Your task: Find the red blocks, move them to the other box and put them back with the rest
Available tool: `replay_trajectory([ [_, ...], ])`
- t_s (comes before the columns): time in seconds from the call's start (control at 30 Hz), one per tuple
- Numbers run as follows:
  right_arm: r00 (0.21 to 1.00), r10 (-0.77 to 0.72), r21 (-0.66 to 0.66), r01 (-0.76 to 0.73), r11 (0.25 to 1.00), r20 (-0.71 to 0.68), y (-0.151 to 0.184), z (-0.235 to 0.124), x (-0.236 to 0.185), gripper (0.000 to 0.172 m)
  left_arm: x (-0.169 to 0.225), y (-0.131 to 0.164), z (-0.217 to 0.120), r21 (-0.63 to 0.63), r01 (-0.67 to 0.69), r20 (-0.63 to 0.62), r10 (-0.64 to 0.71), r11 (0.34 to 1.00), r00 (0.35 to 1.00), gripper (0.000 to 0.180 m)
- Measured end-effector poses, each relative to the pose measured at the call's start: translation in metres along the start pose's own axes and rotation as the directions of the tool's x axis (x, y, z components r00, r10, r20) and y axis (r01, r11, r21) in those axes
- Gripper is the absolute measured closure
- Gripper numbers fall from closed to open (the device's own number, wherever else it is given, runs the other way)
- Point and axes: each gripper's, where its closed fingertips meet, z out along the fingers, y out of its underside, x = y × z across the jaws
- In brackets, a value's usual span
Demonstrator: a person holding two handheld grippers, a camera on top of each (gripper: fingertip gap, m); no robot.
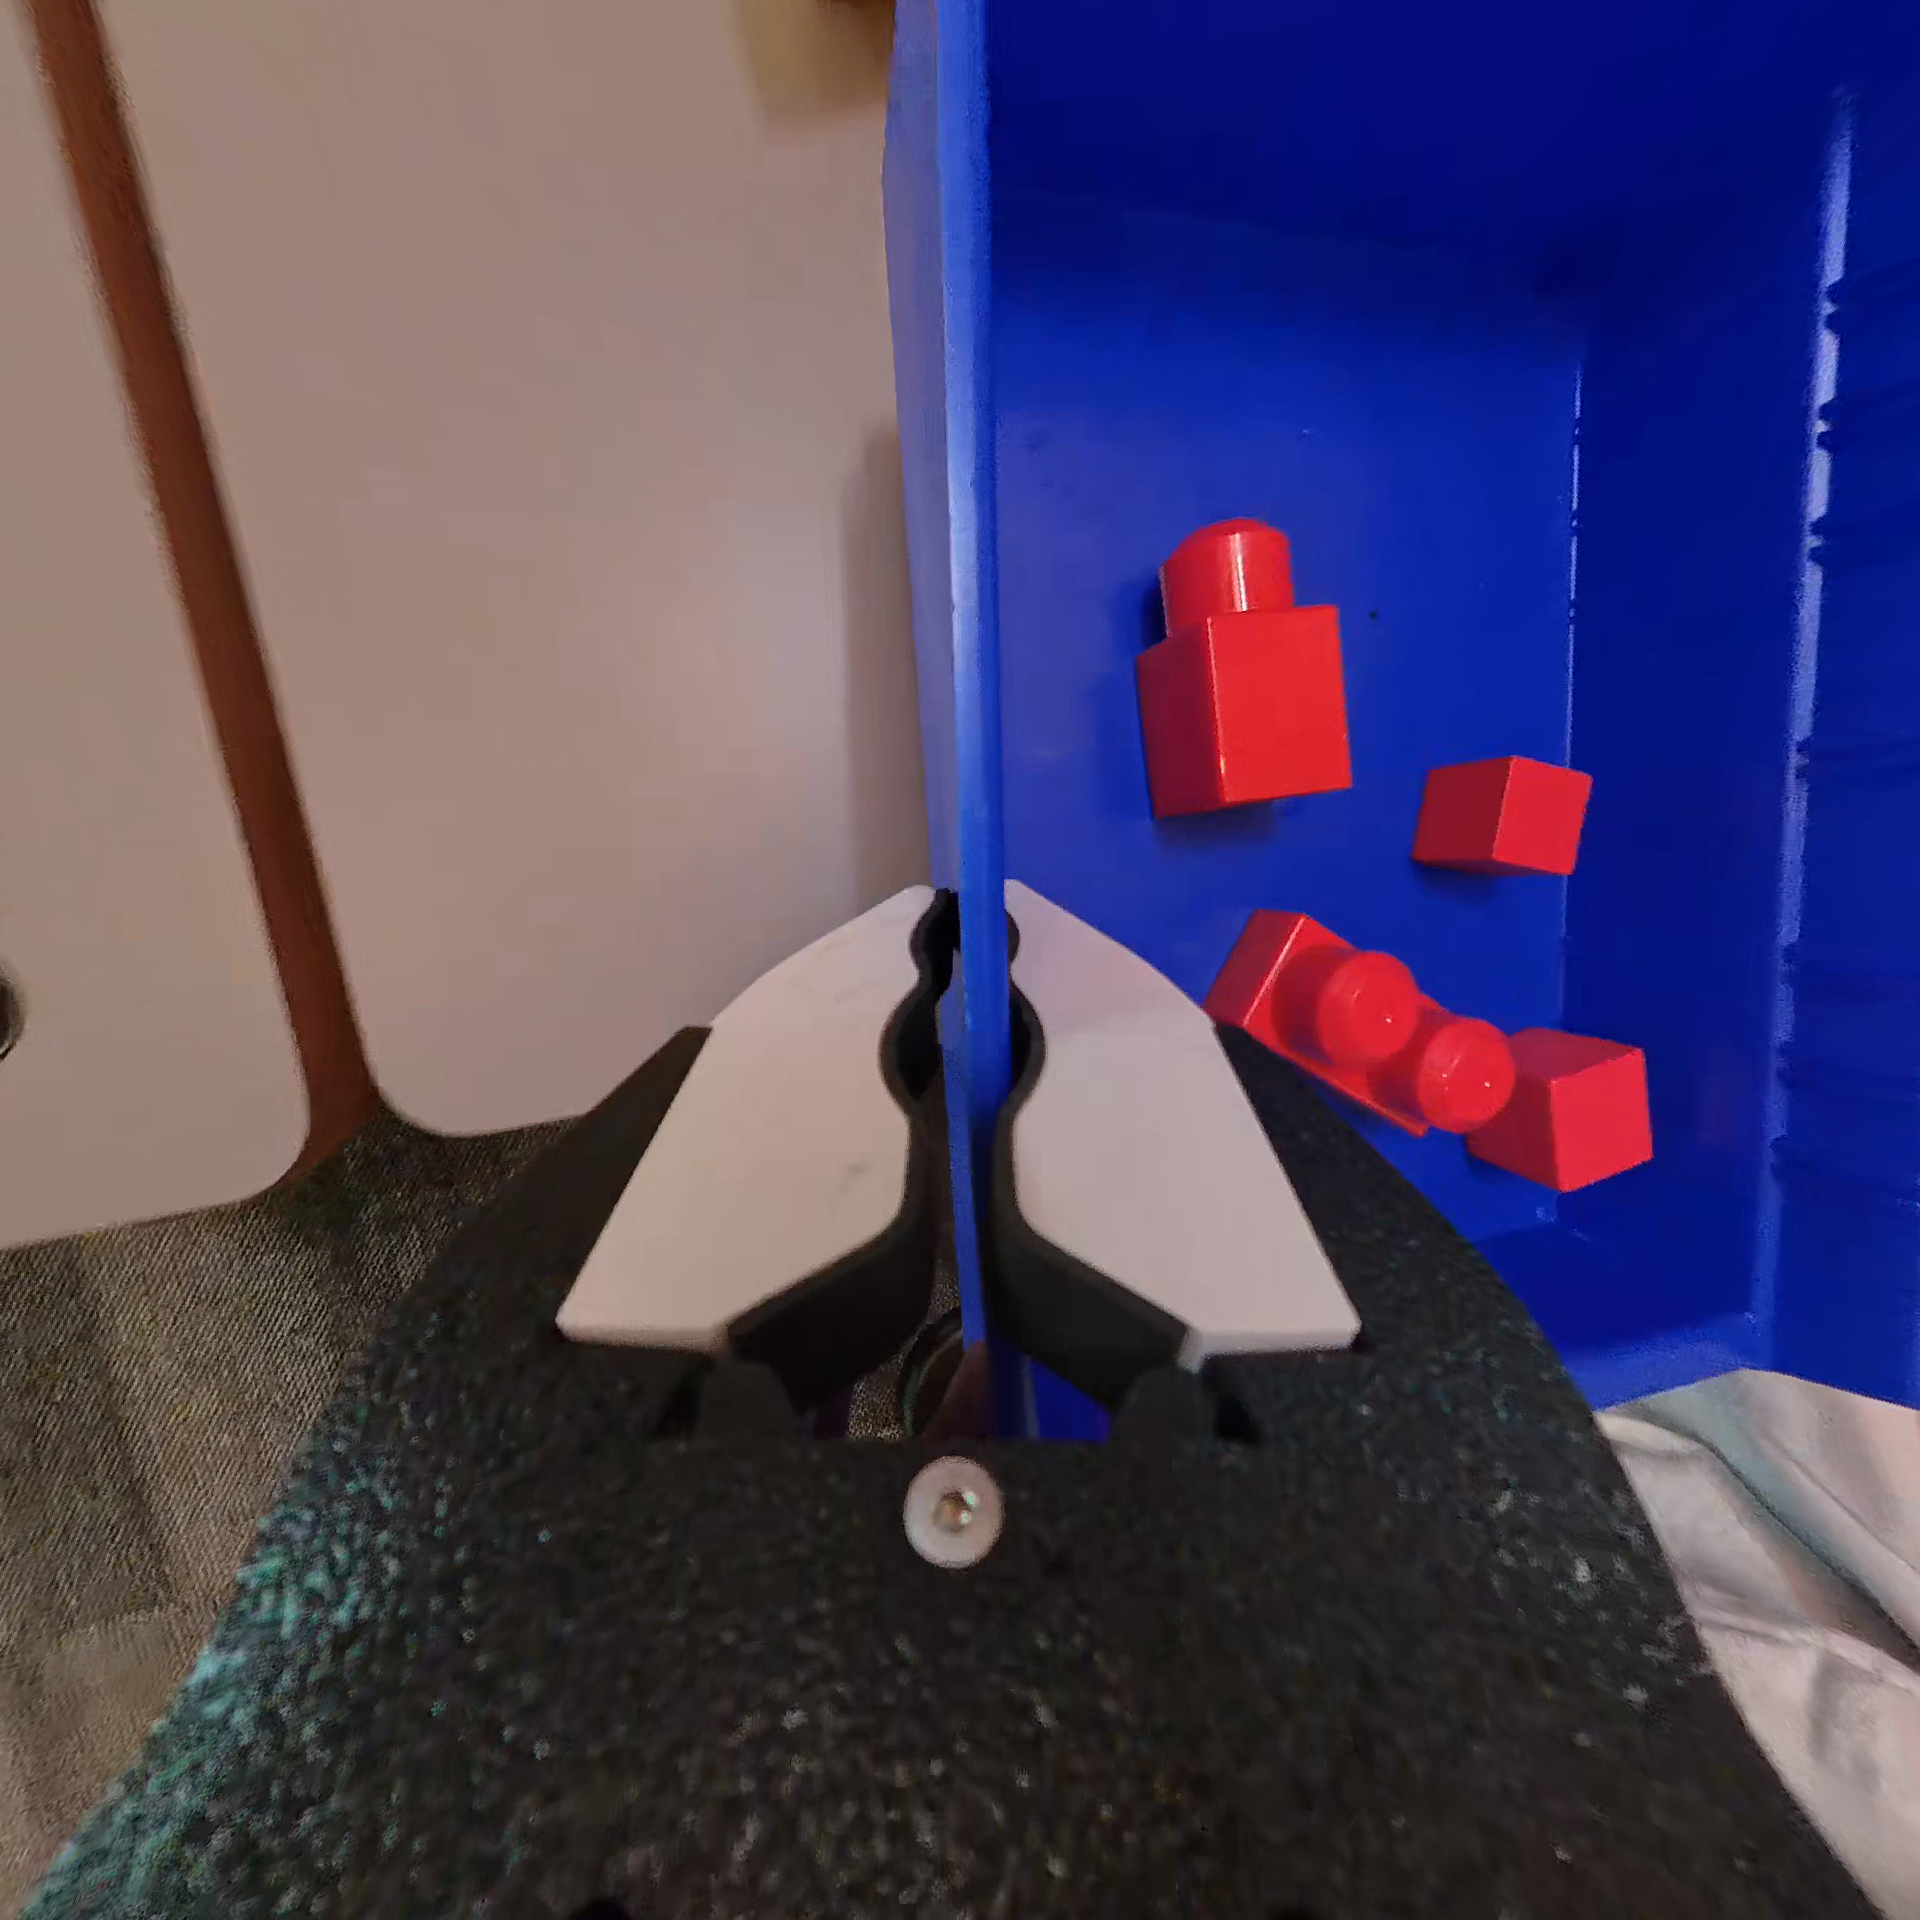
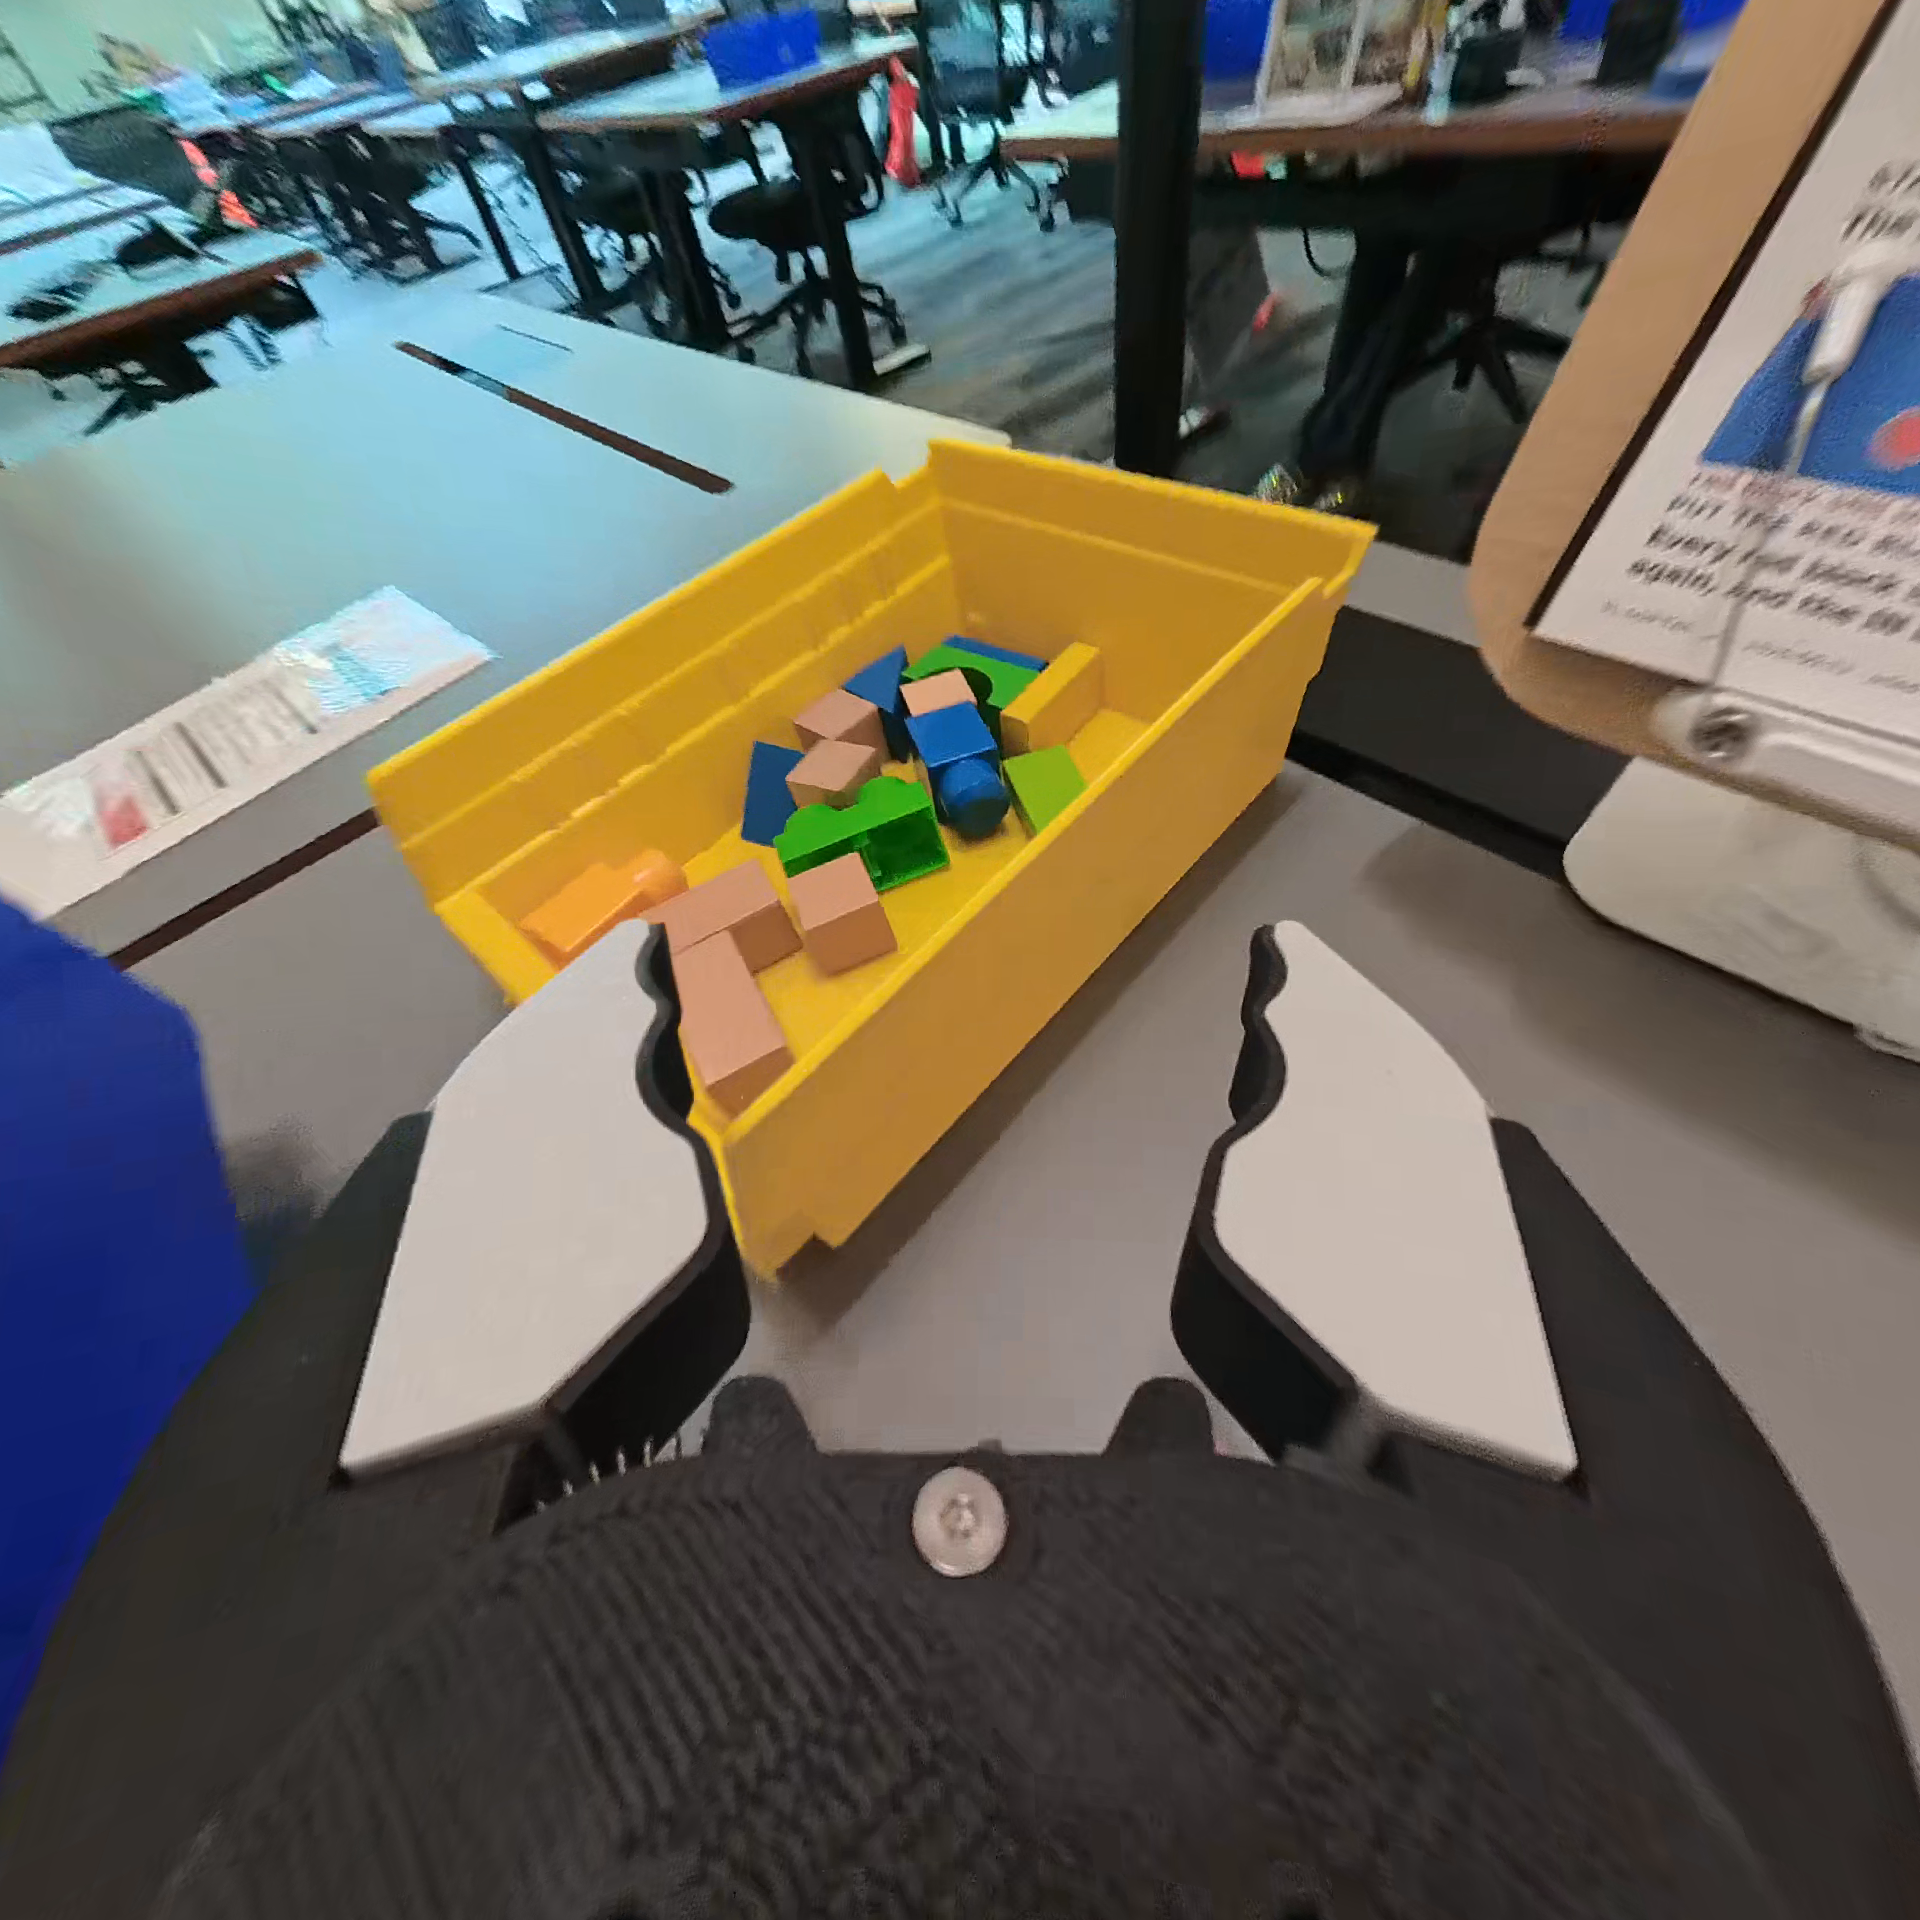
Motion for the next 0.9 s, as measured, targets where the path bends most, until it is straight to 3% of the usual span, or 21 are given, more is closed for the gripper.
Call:
replay_trajectory([
  [0.17, 0.992, 0.116, -0.151, -0.124, 0.981, -0.058, 0.027, 0.063, 0.0, 0.071, -0.032, 0.012, -0.017, 0.044, 0.067, 0.07, -0.07, 0.997, 0.995, 0.176],
  [0.3, 0.984, 0.124, -0.24, -0.151, 0.959, -0.125, 0.048, 0.091, 0.005, 0.087, -0.052, 0.02, -0.023, 0.069, 0.131, 0.088, -0.136, 0.989, 0.987, 0.175],
  [0.4, 0.982, 0.076, -0.305, -0.127, 0.944, -0.175, 0.058, 0.101, 0.011, 0.113, -0.065, 0.022, -0.025, 0.087, 0.162, 0.103, -0.171, 0.983, 0.98, 0.175],
  [0.57, 0.956, -0.093, -0.423, -0.035, 0.905, -0.278, 0.061, 0.098, 0.027, 0.14, -0.081, 0.021, -0.024, 0.119, 0.201, 0.115, -0.215, 0.972, 0.97, 0.175],
  [0.7, 0.965, -0.044, -0.4, -0.065, 0.914, -0.257, 0.051, 0.086, 0.036, 0.144, -0.094, 0.025, -0.022, 0.122, 0.226, 0.127, -0.241, 0.966, 0.962, 0.175],
  [0.9, 0.973, -0.175, -0.42, 0.099, 0.902, -0.148, 0.031, 0.024, 0.05, 0.144, -0.11, 0.027, -0.022, 0.122, 0.24, 0.163, -0.258, 0.963, 0.952, 0.174],
])
